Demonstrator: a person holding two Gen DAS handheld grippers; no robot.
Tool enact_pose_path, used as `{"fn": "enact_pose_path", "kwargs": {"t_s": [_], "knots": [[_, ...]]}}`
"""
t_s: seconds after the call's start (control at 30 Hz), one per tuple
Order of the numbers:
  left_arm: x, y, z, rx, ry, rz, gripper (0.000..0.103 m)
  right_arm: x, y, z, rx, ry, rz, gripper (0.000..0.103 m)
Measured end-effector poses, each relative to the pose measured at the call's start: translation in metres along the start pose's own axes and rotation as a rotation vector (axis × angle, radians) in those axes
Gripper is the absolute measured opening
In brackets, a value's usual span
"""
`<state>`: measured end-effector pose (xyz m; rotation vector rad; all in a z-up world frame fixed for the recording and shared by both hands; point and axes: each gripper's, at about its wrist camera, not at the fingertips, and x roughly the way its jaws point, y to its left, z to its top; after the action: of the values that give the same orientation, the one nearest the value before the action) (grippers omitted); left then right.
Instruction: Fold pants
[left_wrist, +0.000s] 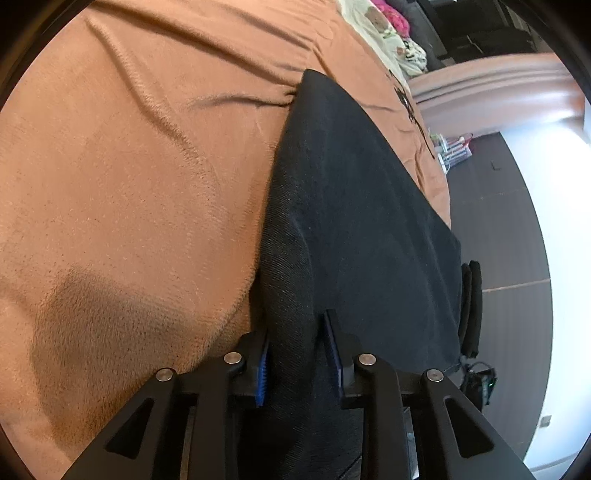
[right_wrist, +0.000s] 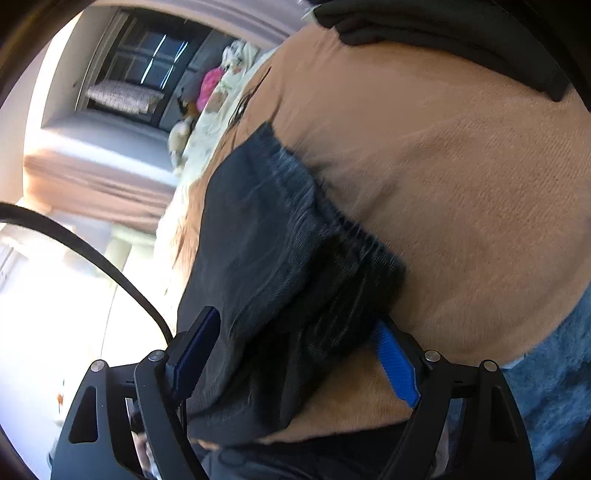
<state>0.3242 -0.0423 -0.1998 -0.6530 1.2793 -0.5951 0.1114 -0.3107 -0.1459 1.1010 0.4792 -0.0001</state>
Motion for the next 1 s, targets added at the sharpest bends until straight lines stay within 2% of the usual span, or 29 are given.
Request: {"fn": "enact_pose_path", "kwargs": {"t_s": [0.03, 0.07, 0.13, 0.2, 0.5, 0.67, 1.0], "knots": [[-0.002, 0.000, 0.001, -0.004, -0.009, 0.000, 0.013, 0.001, -0.002, 0.002, 0.011, -0.005, 0.000, 0.067], [-0.003, -0.001, 0.001, 0.007, -0.014, 0.003, 0.012, 0.003, -0.005, 0.004, 0.024, -0.010, 0.000, 0.060], [-0.008, -0.006, 0.000, 0.021, -0.035, 0.014, 0.010, 0.008, -0.007, 0.007, 0.043, -0.001, -0.007, 0.028], [-0.017, -0.009, 0.003, 0.020, -0.056, 0.005, 0.009, 0.012, -0.001, 0.007, 0.046, 0.014, 0.016, 0.020], [-0.065, -0.024, 0.024, 0.073, -0.112, 0.016, 0.008, 0.022, 0.010, 0.003, 0.059, 0.028, 0.078, 0.019], [-0.097, -0.004, 0.030, 0.053, -0.162, 0.022, 0.008, 0.041, 0.020, -0.004, 0.045, 0.074, 0.099, 0.019], [-0.160, 0.057, 0.028, -0.026, -0.242, 0.051, 0.008, 0.099, 0.064, -0.004, -0.066, 0.207, 0.138, 0.019]]}}
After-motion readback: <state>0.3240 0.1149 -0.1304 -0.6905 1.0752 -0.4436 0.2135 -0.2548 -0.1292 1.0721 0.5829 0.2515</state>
